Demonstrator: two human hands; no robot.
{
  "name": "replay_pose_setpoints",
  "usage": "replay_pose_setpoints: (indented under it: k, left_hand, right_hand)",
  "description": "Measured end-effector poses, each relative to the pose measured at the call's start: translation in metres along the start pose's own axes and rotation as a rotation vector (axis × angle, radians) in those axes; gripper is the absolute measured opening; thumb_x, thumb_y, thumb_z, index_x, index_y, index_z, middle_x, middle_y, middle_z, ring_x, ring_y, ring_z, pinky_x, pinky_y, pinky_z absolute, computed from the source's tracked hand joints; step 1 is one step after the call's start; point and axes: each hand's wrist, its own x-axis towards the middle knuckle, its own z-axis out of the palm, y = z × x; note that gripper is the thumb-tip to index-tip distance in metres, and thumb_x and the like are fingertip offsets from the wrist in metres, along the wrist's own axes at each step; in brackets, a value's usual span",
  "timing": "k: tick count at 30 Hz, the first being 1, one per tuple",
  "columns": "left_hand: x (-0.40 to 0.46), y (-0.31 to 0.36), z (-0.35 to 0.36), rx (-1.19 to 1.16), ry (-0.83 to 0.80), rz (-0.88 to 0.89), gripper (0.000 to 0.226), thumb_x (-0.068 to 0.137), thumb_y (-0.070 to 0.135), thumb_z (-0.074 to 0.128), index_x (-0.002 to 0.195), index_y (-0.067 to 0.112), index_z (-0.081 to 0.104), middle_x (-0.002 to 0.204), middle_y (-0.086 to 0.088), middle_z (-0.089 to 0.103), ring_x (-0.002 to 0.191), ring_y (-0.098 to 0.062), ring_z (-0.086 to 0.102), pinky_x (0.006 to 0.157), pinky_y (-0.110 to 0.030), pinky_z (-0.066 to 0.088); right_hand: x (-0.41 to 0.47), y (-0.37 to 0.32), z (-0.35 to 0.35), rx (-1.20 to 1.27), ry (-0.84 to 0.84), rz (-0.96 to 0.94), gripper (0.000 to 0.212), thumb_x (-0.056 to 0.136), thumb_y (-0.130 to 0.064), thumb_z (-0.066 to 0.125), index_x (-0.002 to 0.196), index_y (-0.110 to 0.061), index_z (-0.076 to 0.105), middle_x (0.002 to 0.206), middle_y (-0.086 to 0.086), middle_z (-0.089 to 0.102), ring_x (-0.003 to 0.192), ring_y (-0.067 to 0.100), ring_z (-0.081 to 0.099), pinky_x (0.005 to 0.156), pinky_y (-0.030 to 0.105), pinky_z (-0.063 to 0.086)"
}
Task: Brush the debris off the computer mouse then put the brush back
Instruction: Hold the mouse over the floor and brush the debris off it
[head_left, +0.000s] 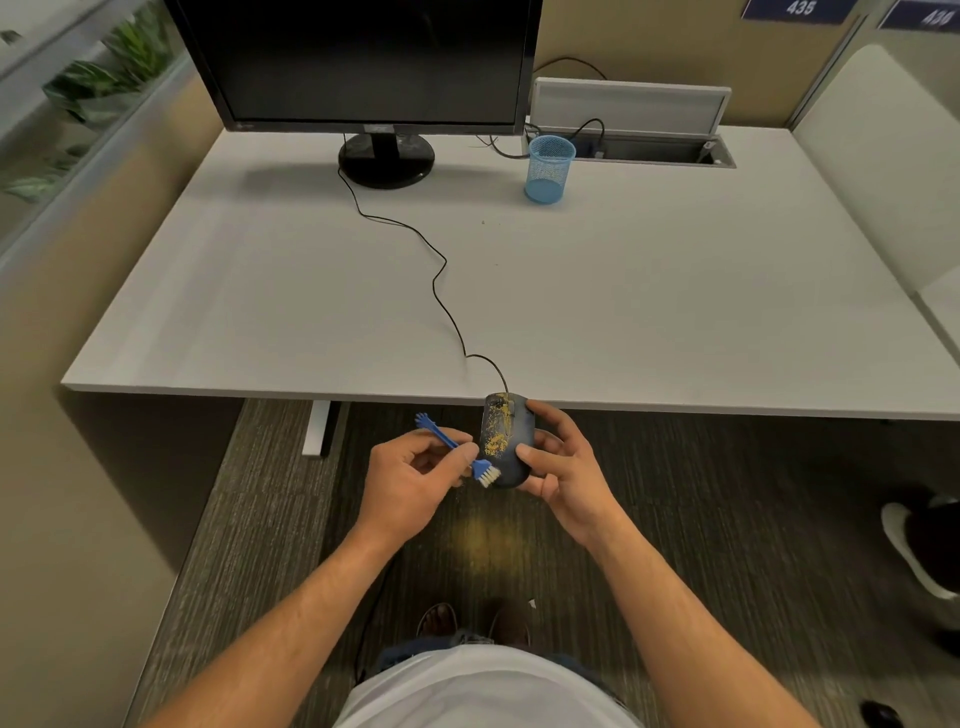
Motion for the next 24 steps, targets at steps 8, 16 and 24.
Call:
replay_pose_setpoints:
  k: [8,16,24]
  left_hand:
    - [-0.007,-0.002,0.011,0.040,-0.079,0.032,0.015,0.080,0.030,0.077,0.095,0.034,0.075,0.093,0.010,0.077,0.086,-0.012,0.074,0.078,-0.028,0.060]
    - [-0.002,-0.010,-0.010,-0.040,0.028,-0.048,0.017,0.085,0.009,0.074,0.096,0.021,0.074,0.096,0.001,0.077,0.085,-0.018,0.075,0.073,-0.021,0.059]
    - [-0.007,-0.006,-0.015,-0.115,0.035,-0.038,0.014,0.085,0.008,0.073,0.096,0.017,0.074,0.095,-0.004,0.077,0.085,-0.021,0.075,0.071,-0.021,0.059]
  right_hand:
    - [-0.003,0.001,-0.001,0.033,-0.012,-0.013,0.061,0.084,0.003,0.070,0.138,-0.020,0.055,0.128,0.019,0.066,0.113,0.040,0.068,0.079,0.045,0.063]
    - [-0.004,0.001,-0.002,0.064,-0.005,-0.003,0.070,0.072,-0.007,0.081,0.137,-0.020,0.056,0.123,0.016,0.070,0.116,0.039,0.067,0.080,0.048,0.062]
    - [-0.006,0.004,-0.003,0.048,-0.007,-0.002,0.067,0.077,-0.003,0.076,0.138,-0.020,0.056,0.128,0.018,0.066,0.118,0.039,0.066,0.081,0.048,0.062]
